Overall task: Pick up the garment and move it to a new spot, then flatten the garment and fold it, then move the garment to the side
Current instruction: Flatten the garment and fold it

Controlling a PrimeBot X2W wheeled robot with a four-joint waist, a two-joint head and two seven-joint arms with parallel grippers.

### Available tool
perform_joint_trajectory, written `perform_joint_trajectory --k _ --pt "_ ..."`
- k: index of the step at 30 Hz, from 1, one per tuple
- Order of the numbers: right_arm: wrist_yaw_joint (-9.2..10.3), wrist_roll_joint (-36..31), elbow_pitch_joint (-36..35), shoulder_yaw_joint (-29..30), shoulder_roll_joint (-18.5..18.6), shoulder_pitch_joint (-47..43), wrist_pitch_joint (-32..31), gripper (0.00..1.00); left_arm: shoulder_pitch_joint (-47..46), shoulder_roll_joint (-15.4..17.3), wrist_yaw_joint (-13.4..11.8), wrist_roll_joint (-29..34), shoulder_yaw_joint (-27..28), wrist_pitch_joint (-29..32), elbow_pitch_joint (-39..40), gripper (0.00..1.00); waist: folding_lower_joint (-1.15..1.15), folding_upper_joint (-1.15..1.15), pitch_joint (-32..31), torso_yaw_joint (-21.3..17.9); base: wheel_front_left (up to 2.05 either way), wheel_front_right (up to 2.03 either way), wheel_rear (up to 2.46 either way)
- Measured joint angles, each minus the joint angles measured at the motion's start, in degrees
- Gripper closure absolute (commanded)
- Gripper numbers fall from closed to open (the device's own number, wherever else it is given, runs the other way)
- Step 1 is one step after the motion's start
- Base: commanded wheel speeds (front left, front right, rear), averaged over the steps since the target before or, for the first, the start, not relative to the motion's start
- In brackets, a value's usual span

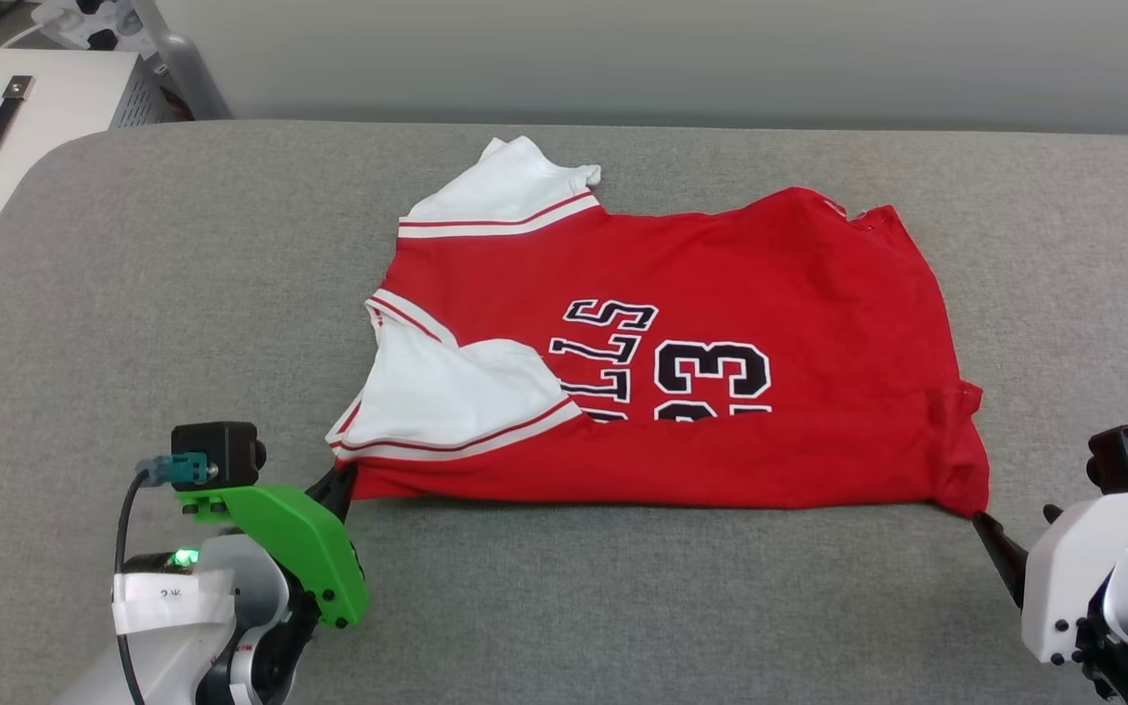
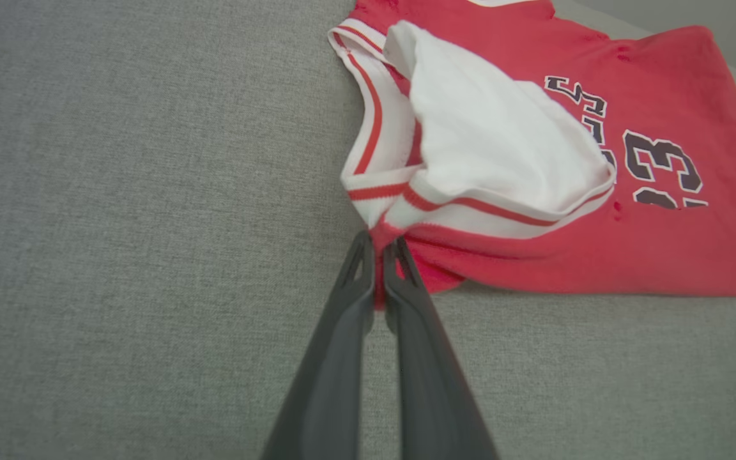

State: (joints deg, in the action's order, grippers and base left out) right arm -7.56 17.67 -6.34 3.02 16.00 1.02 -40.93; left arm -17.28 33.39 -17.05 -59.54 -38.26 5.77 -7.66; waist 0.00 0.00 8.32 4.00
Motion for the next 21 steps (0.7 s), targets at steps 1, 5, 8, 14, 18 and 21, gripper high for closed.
perform_joint_trajectory --k 1,5,8,14,18,21 --pt "0.00 0.0 0.6 0.0 -0.1 0.6 -0.3 0.00 0.2 0.4 -0.5 0.0 0.0 0.1 1.4 1.00 0.00 0.00 0.0 0.3 0.00 0.00 0.00" --pt "0.00 -0.5 3.8 -0.1 -0.4 3.7 -0.7 0.00 0.9 1.3 -1.7 0.1 0.3 0.1 4.9 1.00 0.00 0.00 0.7 1.1 0.00 0.00 0.00" --pt "0.00 -1.5 6.6 0.3 -1.0 5.9 -0.7 0.00 0.9 1.5 -2.0 0.4 0.3 0.1 6.4 1.00 0.00 0.00 1.5 1.5 0.00 0.00 0.00" --pt "0.00 -3.6 11.9 0.8 -2.2 9.0 -0.8 0.00 0.9 1.6 -2.4 0.8 0.0 0.1 7.1 1.00 0.00 0.00 3.2 2.5 0.00 0.00 0.00" --pt "0.00 -5.0 14.4 0.9 -2.8 10.2 -1.1 0.00 0.7 1.5 -2.4 1.0 -0.2 0.2 7.6 1.00 0.00 0.00 4.3 3.1 0.00 0.00 0.00" --pt "0.00 -5.2 15.4 0.8 -2.8 11.2 -1.1 0.00 0.7 1.5 -2.4 1.1 -0.2 0.2 7.6 1.00 0.00 0.00 5.1 3.4 0.00 0.00 0.00"
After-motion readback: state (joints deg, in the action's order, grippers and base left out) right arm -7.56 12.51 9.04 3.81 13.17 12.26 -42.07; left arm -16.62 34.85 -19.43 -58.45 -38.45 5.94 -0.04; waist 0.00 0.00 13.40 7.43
